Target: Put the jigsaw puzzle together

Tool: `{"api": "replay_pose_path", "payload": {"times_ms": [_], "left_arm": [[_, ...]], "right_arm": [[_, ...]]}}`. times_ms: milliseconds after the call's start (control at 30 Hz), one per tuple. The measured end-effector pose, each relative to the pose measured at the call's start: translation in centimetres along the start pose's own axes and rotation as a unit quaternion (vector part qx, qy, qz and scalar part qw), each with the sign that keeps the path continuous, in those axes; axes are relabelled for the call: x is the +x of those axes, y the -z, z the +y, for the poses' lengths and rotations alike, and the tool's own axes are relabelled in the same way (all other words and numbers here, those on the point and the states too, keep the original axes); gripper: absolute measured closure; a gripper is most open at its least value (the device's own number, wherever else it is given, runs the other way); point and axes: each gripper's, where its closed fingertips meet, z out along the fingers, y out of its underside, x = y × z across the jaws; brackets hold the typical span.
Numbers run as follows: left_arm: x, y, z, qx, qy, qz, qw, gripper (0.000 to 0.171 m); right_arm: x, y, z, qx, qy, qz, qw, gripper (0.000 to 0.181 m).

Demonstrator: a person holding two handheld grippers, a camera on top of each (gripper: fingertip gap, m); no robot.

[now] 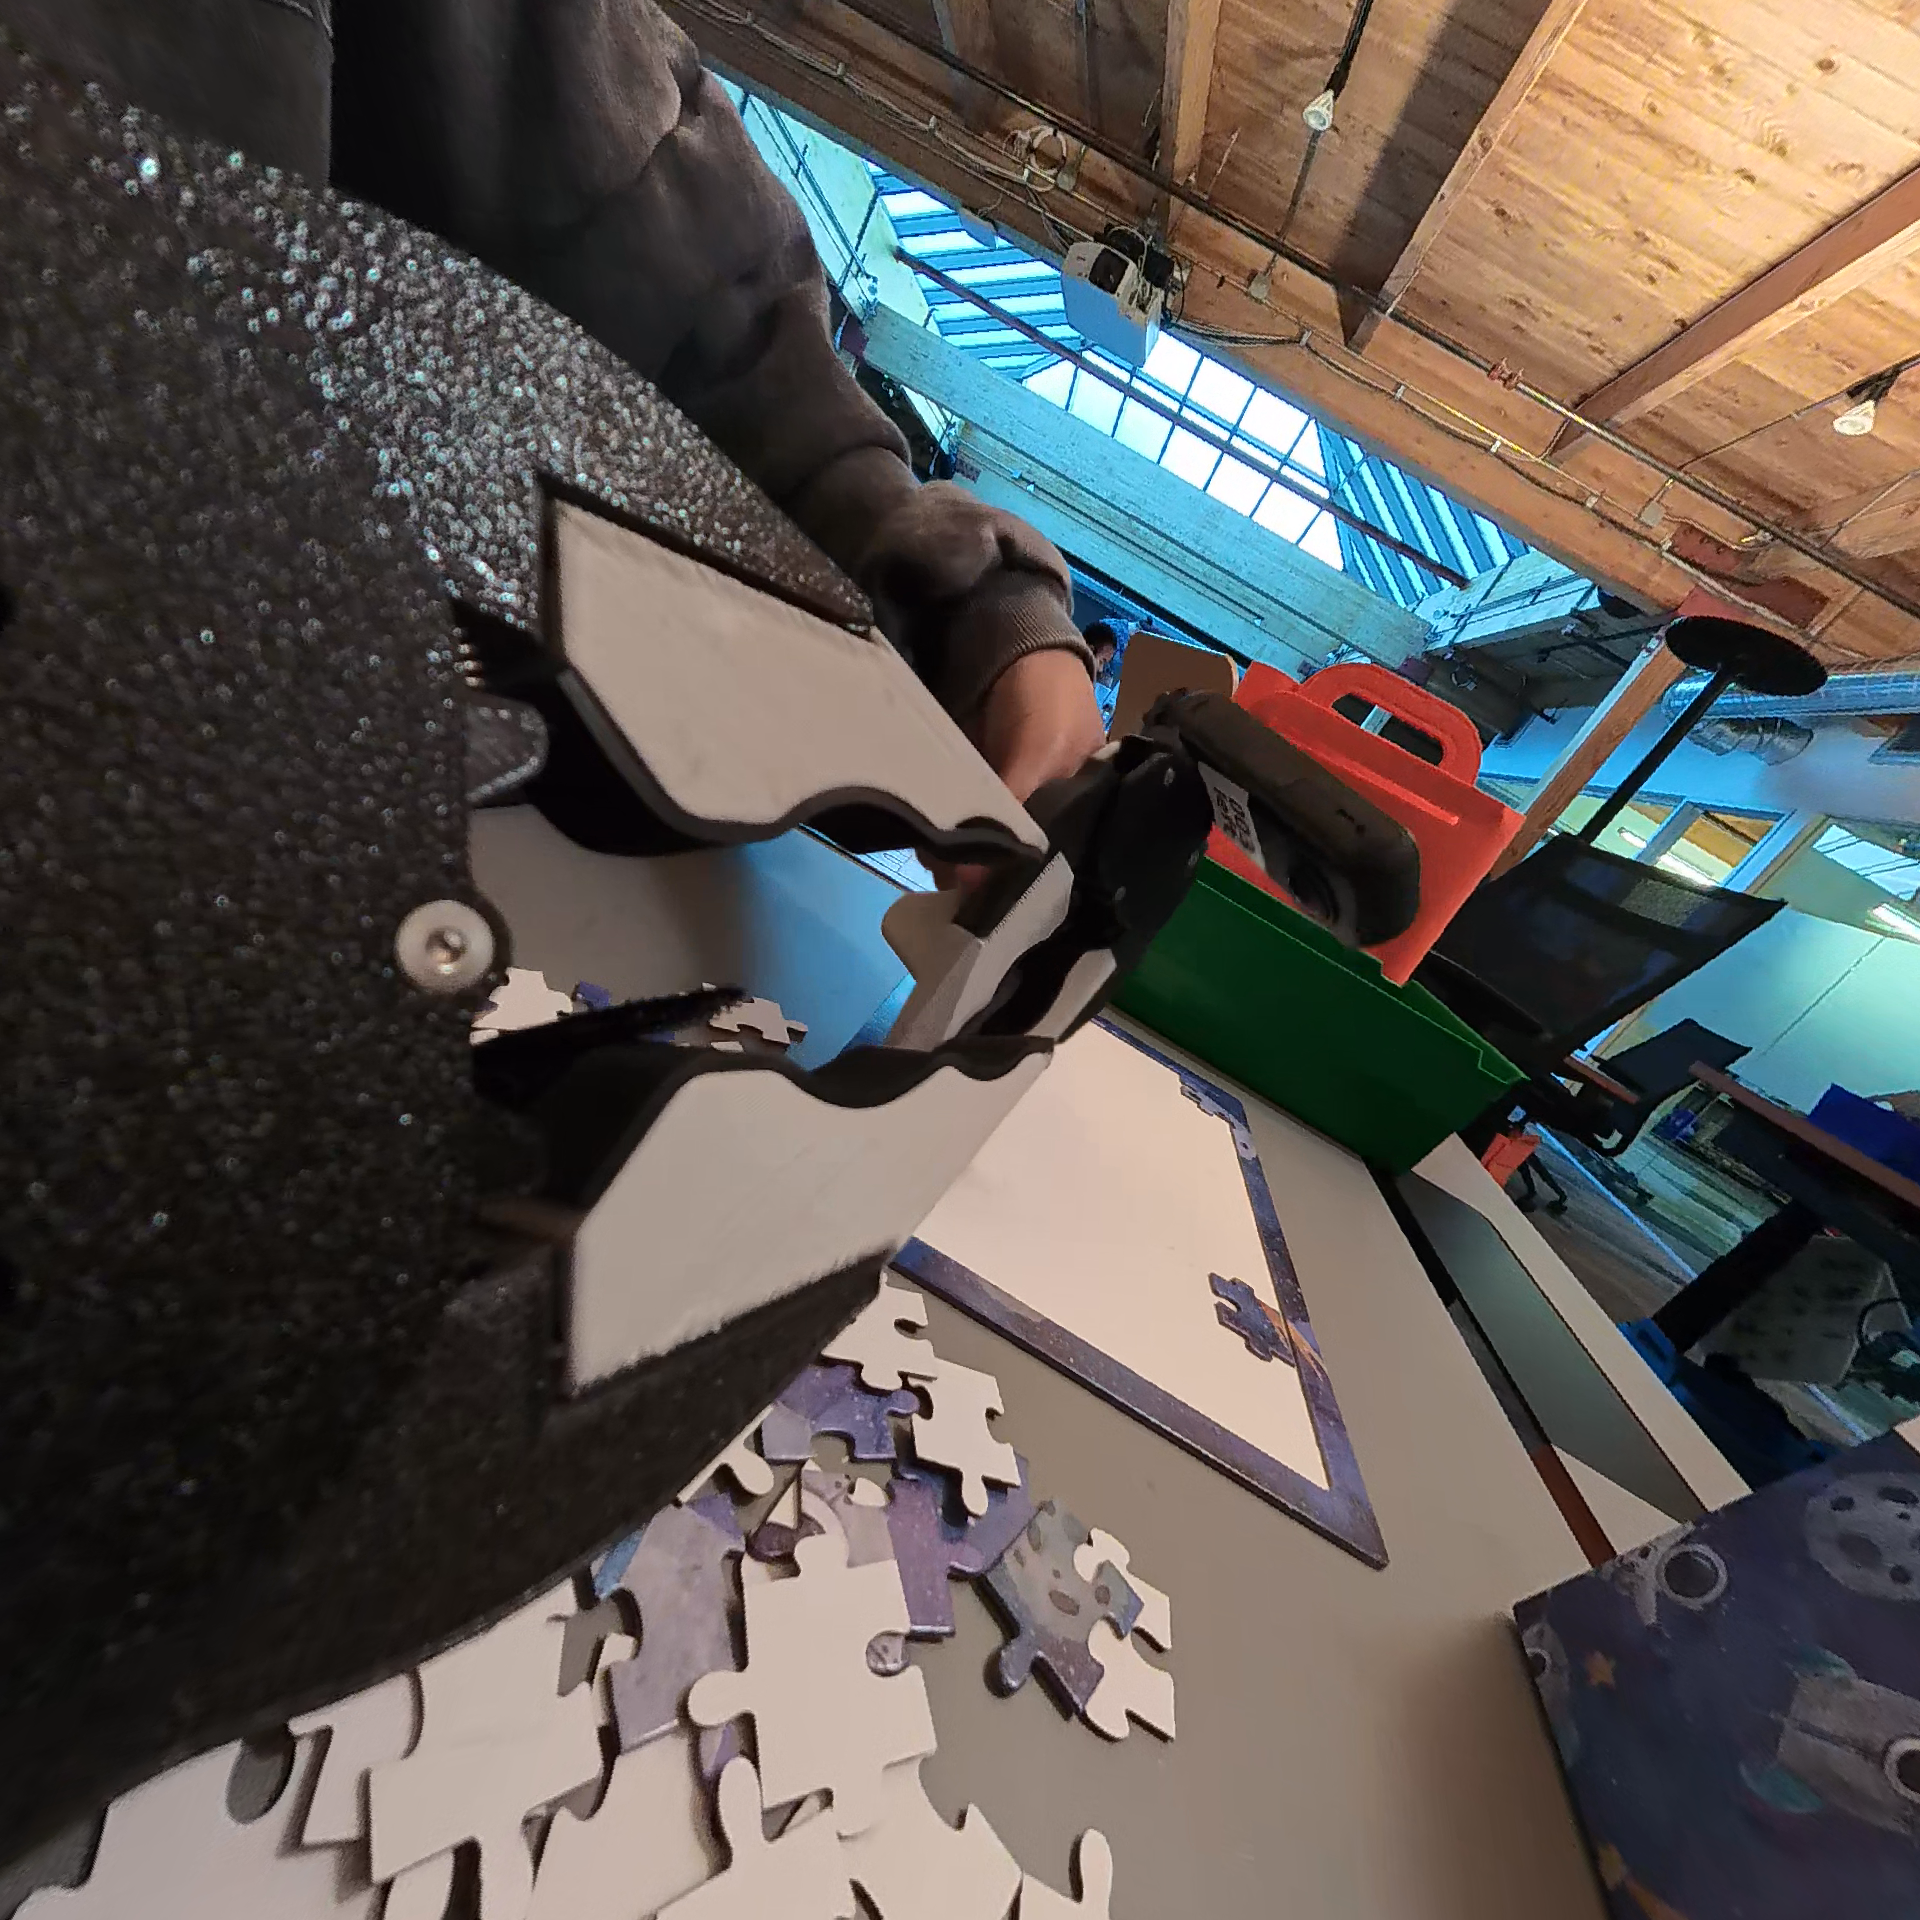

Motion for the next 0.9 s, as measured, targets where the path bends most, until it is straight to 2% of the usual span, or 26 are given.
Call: {"api": "replay_pose_path", "payload": {"times_ms": [100, 333, 433, 533, 600, 667, 700, 800, 833, 900], "left_arm": [[-0.4, -0.2, -0.2, 0.009, -0.049, -0.038, 0.998, 0.152], [-2.2, 0.1, -2.5, 0.056, -0.071, -0.121, 0.988, 0.157], [-1.5, 0.2, -2.4, 0.048, -0.082, -0.105, 0.99, 0.157], [-0.4, 0.9, -2.0, 0.025, -0.097, -0.077, 0.992, 0.156], [-0.3, 1.5, -3.0, 0.044, -0.108, -0.083, 0.99, 0.157], [-1.2, 1.6, -4.1, 0.067, -0.118, -0.107, 0.985, 0.163], [-1.7, 1.3, -4.5, 0.074, -0.129, -0.119, 0.982, 0.165], [-2.1, 0.5, -4.9, 0.095, -0.148, -0.122, 0.977, 0.171], [-2.1, 0.3, -4.8, 0.097, -0.146, -0.116, 0.978, 0.171], [-2.1, 0.0, -4.5, 0.097, -0.145, -0.108, 0.979, 0.171]], "right_arm": [[0.1, -0.1, 0.1, -0.004, 0.001, 0.002, 1.0, 0.149], [0.2, -0.2, 0.5, -0.012, 0.004, 0.006, 1.0, 0.149], [0.4, -0.1, 0.3, -0.009, 0.004, 0.011, 1.0, 0.15], [1.9, -0.1, 0.9, -0.033, 0.045, 0.07, 0.996, 0.156], [2.8, -0.4, 1.6, -0.064, 0.093, 0.113, 0.987, 0.164], [3.6, -1.2, 3.3, -0.132, 0.16, 0.147, 0.967, 0.181], [4.1, -1.9, 4.3, -0.179, 0.2, 0.164, 0.949, 0.181], [6.1, -3.3, 6.0, -0.282, 0.333, 0.224, 0.872, 0.181], [6.7, -3.5, 6.5, -0.296, 0.356, 0.236, 0.854, 0.181], [7.9, -3.6, 7.9, -0.328, 0.352, 0.248, 0.841, 0.181]]}}
